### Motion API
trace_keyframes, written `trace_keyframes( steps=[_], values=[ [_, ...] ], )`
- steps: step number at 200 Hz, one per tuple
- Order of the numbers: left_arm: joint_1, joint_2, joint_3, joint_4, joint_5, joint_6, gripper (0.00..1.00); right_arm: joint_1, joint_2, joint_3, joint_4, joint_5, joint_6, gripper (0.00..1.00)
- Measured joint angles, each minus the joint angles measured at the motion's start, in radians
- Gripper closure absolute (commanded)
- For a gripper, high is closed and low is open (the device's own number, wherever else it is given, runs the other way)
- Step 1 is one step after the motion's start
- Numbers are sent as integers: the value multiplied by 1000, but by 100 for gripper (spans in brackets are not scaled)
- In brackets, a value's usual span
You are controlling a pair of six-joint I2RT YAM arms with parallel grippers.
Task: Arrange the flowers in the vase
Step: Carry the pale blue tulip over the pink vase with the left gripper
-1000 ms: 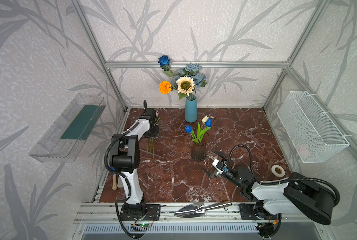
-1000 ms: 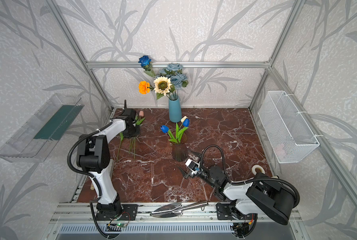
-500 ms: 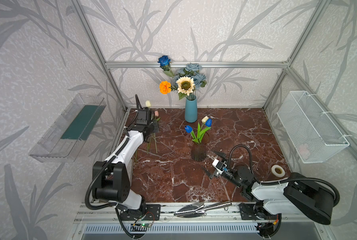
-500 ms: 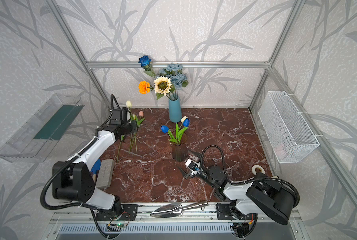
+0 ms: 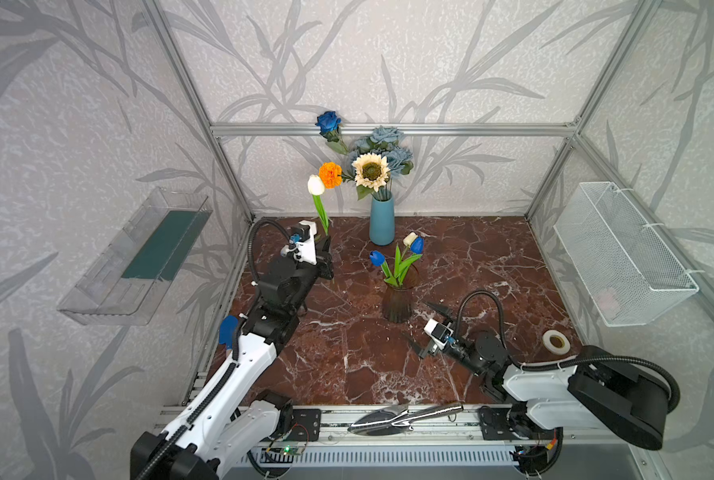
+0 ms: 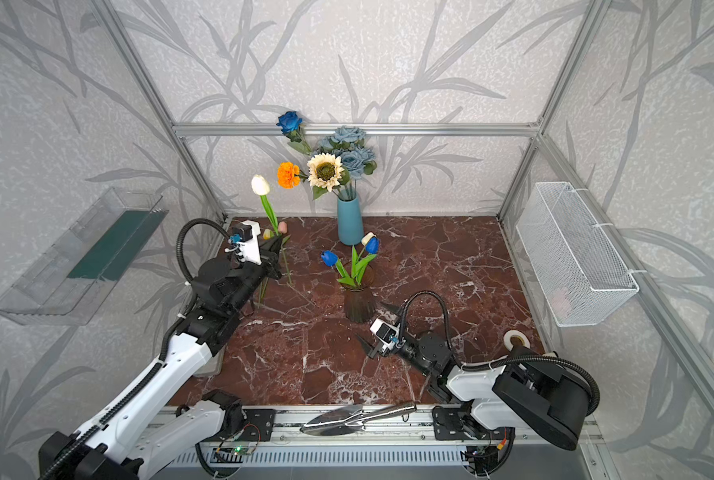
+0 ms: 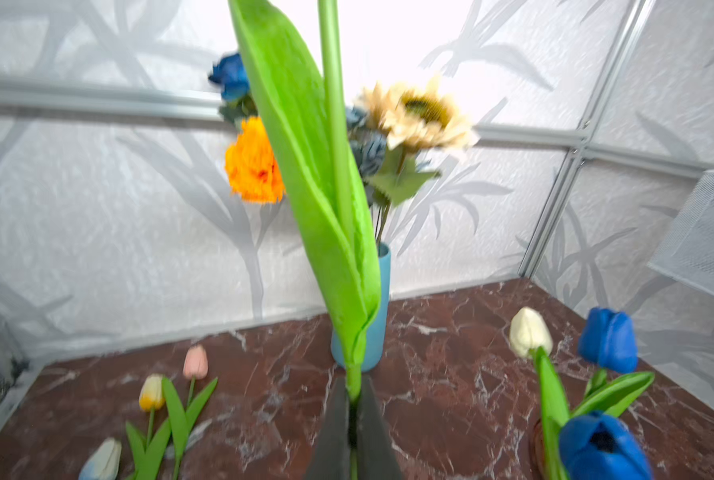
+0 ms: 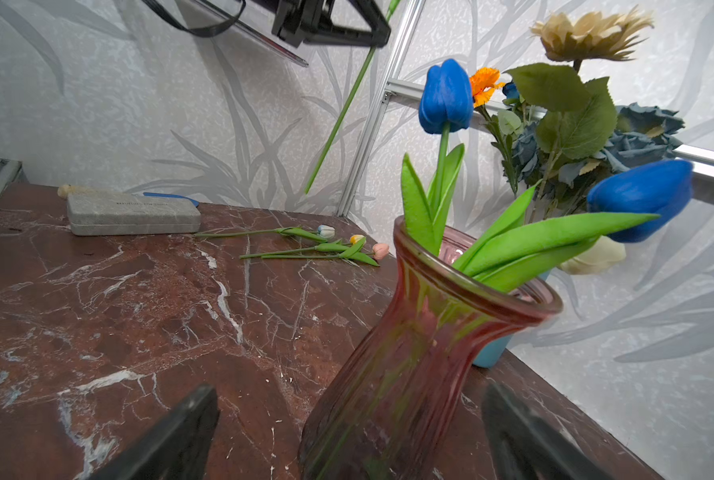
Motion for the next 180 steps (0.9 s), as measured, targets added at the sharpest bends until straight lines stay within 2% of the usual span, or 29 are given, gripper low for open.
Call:
trace_keyframes(
  steps=[53, 100, 139, 180],
  values=[
    [-148, -14, 117, 26, 128, 16, 100, 3, 3, 0, 0, 0, 0, 0],
    [-240, 109, 211, 131, 315, -21, 100, 6, 4, 0, 1, 3, -2, 1],
    [-254, 249, 210, 259, 333, -52, 100, 7, 4, 0, 1, 9, -3, 1],
    [-263, 371, 210, 291, 335, -63, 100, 7, 4, 0, 1, 11, -10, 1]
  ],
)
